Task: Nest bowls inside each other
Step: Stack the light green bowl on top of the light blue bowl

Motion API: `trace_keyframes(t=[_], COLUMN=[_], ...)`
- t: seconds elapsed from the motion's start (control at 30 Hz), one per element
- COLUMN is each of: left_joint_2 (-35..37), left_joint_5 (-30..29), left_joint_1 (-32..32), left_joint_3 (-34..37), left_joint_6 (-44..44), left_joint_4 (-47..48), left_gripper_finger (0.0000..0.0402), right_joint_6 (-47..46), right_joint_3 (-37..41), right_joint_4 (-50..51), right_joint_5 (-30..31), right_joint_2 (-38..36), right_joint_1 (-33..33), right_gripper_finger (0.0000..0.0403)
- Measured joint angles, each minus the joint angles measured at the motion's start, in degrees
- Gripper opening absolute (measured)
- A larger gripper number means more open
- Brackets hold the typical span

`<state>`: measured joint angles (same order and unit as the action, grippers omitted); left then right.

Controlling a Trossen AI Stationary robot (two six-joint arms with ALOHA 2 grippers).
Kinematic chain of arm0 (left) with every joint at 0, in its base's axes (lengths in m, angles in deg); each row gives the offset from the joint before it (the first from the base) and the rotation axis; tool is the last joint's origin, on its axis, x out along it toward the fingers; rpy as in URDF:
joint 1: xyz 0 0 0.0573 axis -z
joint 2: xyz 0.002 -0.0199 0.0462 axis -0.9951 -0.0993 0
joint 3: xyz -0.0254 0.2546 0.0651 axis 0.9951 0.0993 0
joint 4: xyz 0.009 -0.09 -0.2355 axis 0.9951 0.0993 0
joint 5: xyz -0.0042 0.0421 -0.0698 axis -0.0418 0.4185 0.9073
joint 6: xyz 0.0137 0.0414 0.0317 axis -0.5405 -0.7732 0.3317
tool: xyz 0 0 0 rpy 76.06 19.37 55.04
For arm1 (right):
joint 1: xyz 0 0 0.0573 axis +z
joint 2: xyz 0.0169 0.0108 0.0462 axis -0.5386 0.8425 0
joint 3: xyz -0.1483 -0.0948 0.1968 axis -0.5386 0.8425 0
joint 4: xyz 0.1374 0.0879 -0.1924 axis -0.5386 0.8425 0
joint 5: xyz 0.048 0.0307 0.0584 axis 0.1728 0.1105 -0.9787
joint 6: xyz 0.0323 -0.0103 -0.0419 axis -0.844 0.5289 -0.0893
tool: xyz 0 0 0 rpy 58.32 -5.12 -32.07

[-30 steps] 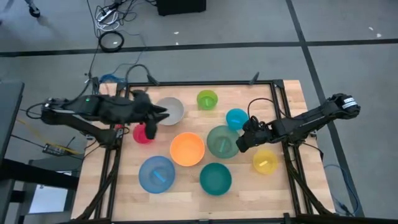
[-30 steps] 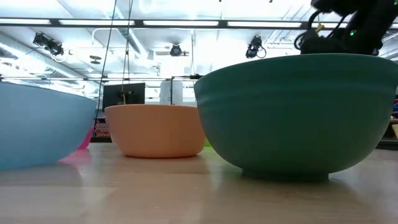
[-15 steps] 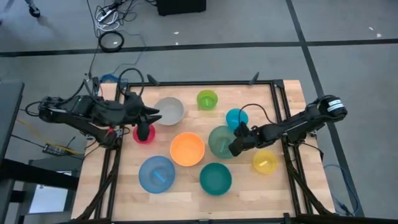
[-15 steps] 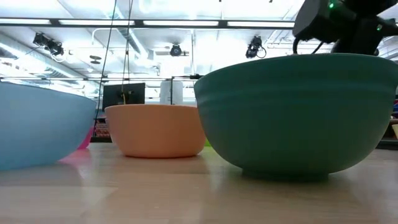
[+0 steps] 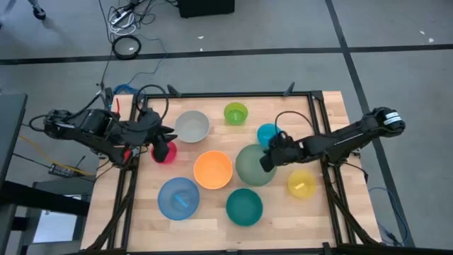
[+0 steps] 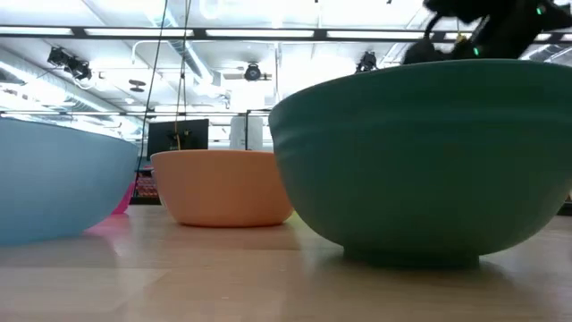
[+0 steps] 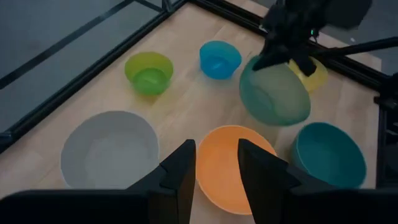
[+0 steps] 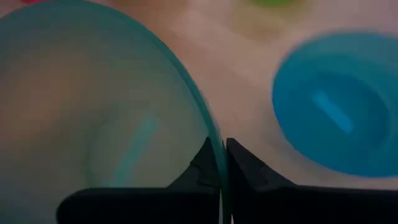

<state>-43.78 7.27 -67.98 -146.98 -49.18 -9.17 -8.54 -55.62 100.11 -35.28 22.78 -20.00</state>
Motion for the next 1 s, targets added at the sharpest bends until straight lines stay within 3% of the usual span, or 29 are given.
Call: trace_keyframes(t=[0.17, 0.37, 1.0], left_joint_2=[-0.3, -0.3, -0.2], left_joint_5=[-0.8, -2.3, -3.5], left_joint_1=[1.8, 3.8, 8.7], left_joint_3=[0.0, 0.0, 0.0], left_joint_6=[0.5, 0.8, 9.5], left_joint_4=[-0.1, -0.9, 5.0], left_gripper_finger=[0.0129, 0.0129, 0.0129], right_joint_6=[9.3, 20.0, 30.4], right_joint_3=[-3.1, -9.1, -38.9], right_joint_4=[-12.0, -23.9, -23.3], right_joint_5=[-0.2, -4.7, -24.6], right_joint_2=[-1.7, 4.5, 35.1], right_joint_1=[-1.5, -4.4, -5.8], right_gripper_finger=[0.0003, 0.0002, 0.0001])
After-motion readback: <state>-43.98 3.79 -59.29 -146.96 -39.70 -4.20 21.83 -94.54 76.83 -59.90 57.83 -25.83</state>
